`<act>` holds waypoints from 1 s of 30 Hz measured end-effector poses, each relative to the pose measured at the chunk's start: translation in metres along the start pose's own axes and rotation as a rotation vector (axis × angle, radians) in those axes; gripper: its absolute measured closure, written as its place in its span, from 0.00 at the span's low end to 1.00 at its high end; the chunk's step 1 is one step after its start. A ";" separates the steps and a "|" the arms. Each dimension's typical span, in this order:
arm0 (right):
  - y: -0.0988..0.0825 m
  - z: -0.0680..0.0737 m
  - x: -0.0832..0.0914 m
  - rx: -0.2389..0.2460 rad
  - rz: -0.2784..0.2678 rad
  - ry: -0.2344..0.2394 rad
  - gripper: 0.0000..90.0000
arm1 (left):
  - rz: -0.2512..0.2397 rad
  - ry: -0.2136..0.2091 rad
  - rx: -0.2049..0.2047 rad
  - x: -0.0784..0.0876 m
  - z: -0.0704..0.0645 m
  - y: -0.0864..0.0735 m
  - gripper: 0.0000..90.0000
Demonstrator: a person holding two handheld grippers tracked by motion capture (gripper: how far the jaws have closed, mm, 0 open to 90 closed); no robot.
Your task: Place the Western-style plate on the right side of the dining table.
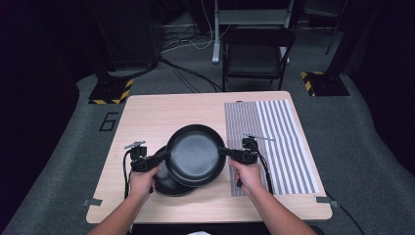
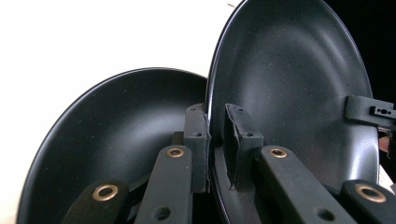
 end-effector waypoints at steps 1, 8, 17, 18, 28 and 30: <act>0.001 0.000 0.001 0.002 -0.004 -0.003 0.92 | 0.001 -0.003 -0.012 -0.001 0.000 0.001 0.89; 0.003 -0.003 0.011 0.005 -0.002 -0.009 0.92 | 0.013 -0.010 -0.013 -0.008 -0.009 0.002 0.89; 0.006 -0.009 0.022 0.001 -0.017 -0.021 0.92 | 0.016 -0.023 -0.037 -0.017 -0.020 0.003 0.88; 0.006 -0.009 0.022 0.001 -0.017 -0.021 0.92 | 0.016 -0.023 -0.037 -0.017 -0.020 0.003 0.88; 0.008 -0.018 0.039 0.003 -0.036 -0.035 0.92 | 0.039 -0.042 -0.059 -0.028 -0.034 0.002 0.89; 0.010 -0.021 0.045 -0.002 -0.046 -0.040 0.92 | 0.039 -0.044 -0.049 -0.031 -0.039 0.003 0.88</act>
Point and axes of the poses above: each handheld gripper's, and its own axes: x roughly backward along the jaws, y roughly out of its top, z roughly to its left, the point moved 6 cm from there along -x, roughly forward along the jaws, and after that the axes turned 4 degrees about y, right-handed, at the moved point
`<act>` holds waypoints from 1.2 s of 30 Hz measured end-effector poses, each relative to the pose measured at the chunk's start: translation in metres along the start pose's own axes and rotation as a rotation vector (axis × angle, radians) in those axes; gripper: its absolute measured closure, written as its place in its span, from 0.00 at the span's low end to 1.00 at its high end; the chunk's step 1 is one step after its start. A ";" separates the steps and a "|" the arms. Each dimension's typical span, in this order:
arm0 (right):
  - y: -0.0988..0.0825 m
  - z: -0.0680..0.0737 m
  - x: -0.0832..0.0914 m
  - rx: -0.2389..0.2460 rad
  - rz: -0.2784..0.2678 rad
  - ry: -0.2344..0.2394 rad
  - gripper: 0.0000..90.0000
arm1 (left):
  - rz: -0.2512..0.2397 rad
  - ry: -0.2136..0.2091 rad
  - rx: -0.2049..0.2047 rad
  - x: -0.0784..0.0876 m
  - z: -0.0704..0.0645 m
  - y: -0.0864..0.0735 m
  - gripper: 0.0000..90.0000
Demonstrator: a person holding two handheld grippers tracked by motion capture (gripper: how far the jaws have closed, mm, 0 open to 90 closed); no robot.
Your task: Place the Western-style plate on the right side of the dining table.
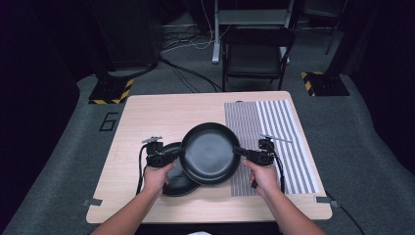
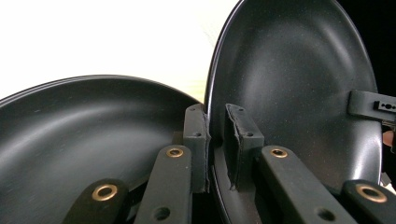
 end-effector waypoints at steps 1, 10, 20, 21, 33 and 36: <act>0.000 0.000 0.000 0.000 0.000 0.000 0.92 | 0.003 -0.003 -0.010 -0.002 -0.002 0.001 0.88; 0.007 -0.013 0.021 -0.013 -0.030 -0.021 0.92 | 0.024 -0.024 -0.031 -0.020 -0.021 0.003 0.88; 0.010 -0.030 0.042 -0.033 -0.051 -0.040 0.91 | 0.049 -0.046 -0.048 -0.040 -0.039 0.001 0.88; 0.010 -0.032 0.045 -0.032 -0.057 -0.049 0.91 | 0.057 -0.049 -0.049 -0.044 -0.042 0.000 0.88; 0.010 -0.045 0.066 -0.052 -0.076 -0.070 0.91 | 0.078 -0.068 -0.063 -0.059 -0.058 -0.003 0.88; 0.010 -0.048 0.069 -0.055 -0.081 -0.072 0.91 | 0.081 -0.078 -0.069 -0.062 -0.062 -0.003 0.89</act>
Point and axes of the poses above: each handheld gripper's, and its own axes: x roughly backward along the jaws, y roughly out of its top, z roughly to its left, the point moved 6 cm from there along -x, roughly forward along the jaws, and after that the axes turned 4 degrees about y, right-handed, at the moved point
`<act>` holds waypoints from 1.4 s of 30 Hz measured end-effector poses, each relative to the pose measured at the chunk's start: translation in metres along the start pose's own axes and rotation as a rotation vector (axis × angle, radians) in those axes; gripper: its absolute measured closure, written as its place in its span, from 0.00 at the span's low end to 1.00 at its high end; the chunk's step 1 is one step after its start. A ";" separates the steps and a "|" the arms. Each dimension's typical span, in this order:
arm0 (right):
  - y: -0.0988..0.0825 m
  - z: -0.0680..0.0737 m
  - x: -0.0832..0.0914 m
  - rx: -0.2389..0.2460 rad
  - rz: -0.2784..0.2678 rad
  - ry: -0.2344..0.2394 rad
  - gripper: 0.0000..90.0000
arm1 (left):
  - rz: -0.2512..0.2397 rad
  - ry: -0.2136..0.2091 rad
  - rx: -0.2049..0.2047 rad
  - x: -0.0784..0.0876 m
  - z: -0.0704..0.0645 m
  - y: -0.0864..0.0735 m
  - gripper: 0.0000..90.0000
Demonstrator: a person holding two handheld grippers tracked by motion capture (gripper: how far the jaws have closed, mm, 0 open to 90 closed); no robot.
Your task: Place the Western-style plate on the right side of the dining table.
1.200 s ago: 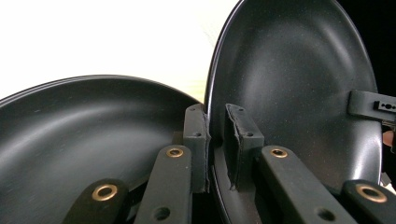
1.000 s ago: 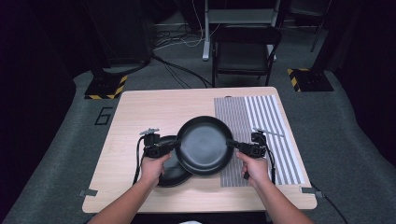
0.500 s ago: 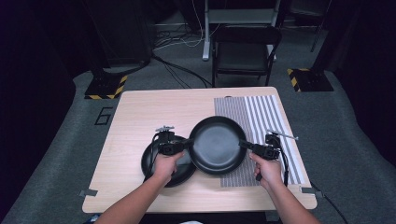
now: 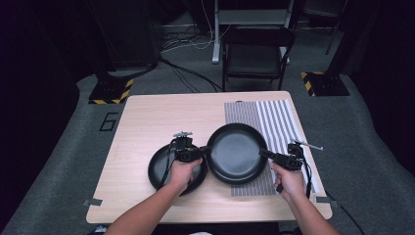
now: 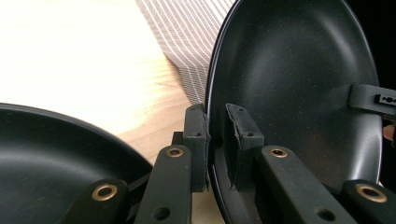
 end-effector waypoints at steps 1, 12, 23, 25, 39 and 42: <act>0.000 -0.001 0.002 -0.006 -0.002 0.000 0.91 | 0.005 0.000 -0.009 -0.001 -0.001 0.000 0.89; 0.000 -0.014 0.017 -0.018 -0.019 -0.011 0.91 | 0.024 -0.016 -0.023 -0.016 -0.015 -0.002 0.89; -0.001 -0.029 0.036 -0.031 -0.022 -0.032 0.91 | 0.053 -0.030 -0.025 -0.034 -0.030 -0.008 0.89; -0.002 -0.032 0.039 -0.033 -0.024 -0.037 0.91 | 0.055 -0.031 -0.038 -0.037 -0.032 -0.009 0.89; -0.003 -0.052 0.057 -0.061 -0.037 -0.061 0.91 | 0.076 -0.043 -0.021 -0.060 -0.049 -0.017 0.88; -0.003 -0.057 0.059 -0.059 -0.036 -0.066 0.91 | 0.086 -0.044 -0.021 -0.065 -0.050 -0.019 0.88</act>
Point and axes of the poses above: each handheld gripper's, and its own axes: x roughly backward along the jaws, y roughly out of its top, z roughly to its left, the point moved 6 cm from there along -x, roughly forward along the jaws, and after that the axes turned 4 degrees about y, right-handed, at the moved point
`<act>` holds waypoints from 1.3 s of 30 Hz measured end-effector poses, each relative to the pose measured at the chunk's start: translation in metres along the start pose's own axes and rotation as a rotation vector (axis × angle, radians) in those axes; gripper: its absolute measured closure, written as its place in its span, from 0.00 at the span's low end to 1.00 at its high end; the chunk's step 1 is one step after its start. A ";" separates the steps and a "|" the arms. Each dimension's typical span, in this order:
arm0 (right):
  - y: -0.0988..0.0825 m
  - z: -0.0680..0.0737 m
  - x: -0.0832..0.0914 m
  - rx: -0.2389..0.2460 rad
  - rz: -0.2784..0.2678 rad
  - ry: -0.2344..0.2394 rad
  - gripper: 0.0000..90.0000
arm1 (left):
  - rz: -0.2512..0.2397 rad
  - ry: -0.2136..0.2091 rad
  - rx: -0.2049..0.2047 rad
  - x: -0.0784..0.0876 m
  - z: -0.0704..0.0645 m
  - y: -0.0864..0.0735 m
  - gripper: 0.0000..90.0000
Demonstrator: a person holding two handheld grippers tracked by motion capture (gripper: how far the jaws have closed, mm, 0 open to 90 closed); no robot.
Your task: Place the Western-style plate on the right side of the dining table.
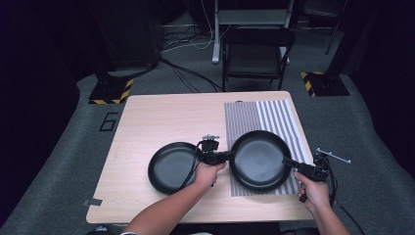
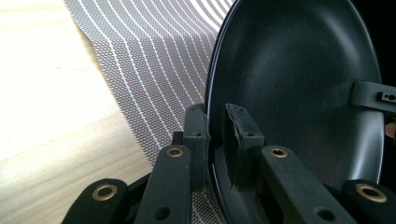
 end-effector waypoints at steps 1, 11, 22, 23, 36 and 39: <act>0.000 -0.002 0.001 -0.004 -0.001 -0.001 0.91 | 0.005 -0.001 0.003 -0.002 -0.001 -0.001 0.88; -0.006 -0.027 0.005 -0.036 0.023 -0.019 0.91 | 0.050 0.013 -0.005 -0.021 -0.005 -0.014 0.88; -0.005 -0.038 -0.005 -0.064 0.025 -0.059 0.90 | 0.064 0.018 0.036 -0.031 0.001 -0.019 0.85; -0.006 -0.039 -0.005 -0.076 0.030 -0.062 0.90 | 0.062 0.016 0.042 -0.032 0.002 -0.019 0.85; -0.016 -0.045 -0.011 -0.013 0.075 -0.184 0.77 | 0.050 0.041 0.052 -0.035 -0.002 -0.025 0.78; -0.016 -0.041 -0.012 0.005 0.075 -0.199 0.73 | 0.049 0.051 0.053 -0.033 -0.003 -0.029 0.75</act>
Point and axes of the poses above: each handheld gripper's, and its own axes: x roughly backward along the jaws, y roughly out of its top, z roughly to its left, the point moved 6 cm from there along -x, roughly forward along the jaws, and after that the axes turned 4 degrees about y, right-handed, at the moved point
